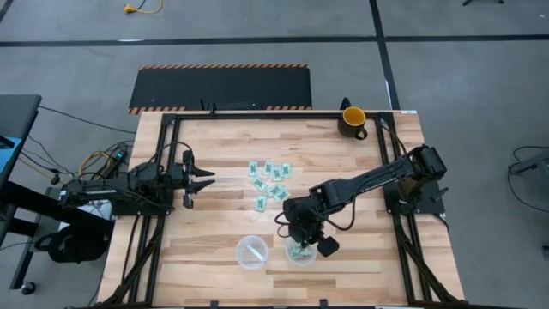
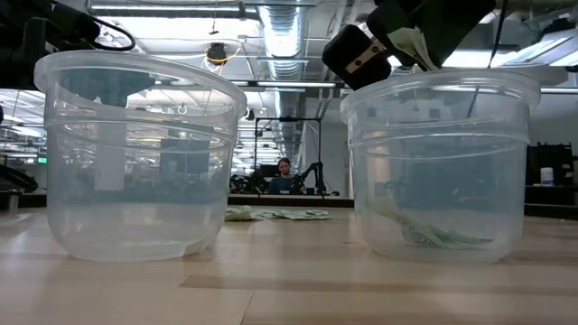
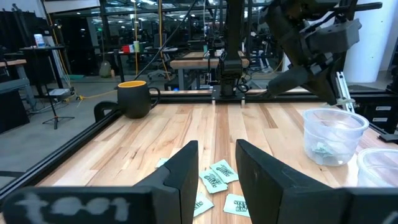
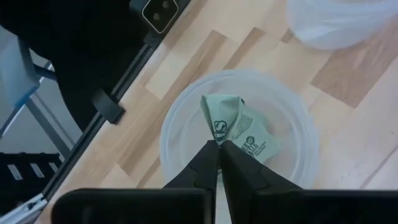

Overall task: Pick and place Stevia / Truvia into bins
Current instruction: Put the white stevia pack into the right transparent basket

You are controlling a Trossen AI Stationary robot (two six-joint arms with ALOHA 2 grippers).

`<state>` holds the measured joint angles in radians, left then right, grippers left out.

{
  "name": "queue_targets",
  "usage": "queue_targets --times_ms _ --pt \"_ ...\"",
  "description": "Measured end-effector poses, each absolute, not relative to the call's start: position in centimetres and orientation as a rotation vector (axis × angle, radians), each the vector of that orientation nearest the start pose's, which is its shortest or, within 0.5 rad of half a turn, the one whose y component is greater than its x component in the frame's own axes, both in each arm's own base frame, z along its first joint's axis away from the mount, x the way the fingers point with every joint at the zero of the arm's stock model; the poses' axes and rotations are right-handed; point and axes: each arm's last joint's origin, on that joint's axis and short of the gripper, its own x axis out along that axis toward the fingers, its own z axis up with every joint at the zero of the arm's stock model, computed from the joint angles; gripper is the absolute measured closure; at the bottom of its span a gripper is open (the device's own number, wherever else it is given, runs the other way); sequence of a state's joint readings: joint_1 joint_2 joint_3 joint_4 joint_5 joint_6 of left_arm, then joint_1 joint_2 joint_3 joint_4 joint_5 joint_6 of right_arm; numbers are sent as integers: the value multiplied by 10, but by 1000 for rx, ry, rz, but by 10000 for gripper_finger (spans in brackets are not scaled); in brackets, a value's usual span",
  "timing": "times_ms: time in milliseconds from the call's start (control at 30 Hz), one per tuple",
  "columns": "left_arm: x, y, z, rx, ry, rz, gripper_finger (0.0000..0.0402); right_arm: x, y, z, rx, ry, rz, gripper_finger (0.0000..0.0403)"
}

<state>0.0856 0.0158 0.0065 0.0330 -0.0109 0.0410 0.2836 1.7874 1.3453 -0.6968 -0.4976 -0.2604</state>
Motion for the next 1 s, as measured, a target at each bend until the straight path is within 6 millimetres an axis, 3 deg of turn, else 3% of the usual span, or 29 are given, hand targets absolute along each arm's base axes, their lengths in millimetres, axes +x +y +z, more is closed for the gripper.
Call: queue_targets --times_ms 400,667,833,1000 --pt "98 9 168 42 -22 97 304 344 115 226 -74 1071 825 322" --pt "98 9 168 42 -22 97 304 344 115 226 -74 1078 825 305" --pt "98 9 168 42 -22 97 304 341 105 226 -67 1150 777 305" --pt "98 9 168 42 -22 97 304 342 88 240 -159 1239 608 305"
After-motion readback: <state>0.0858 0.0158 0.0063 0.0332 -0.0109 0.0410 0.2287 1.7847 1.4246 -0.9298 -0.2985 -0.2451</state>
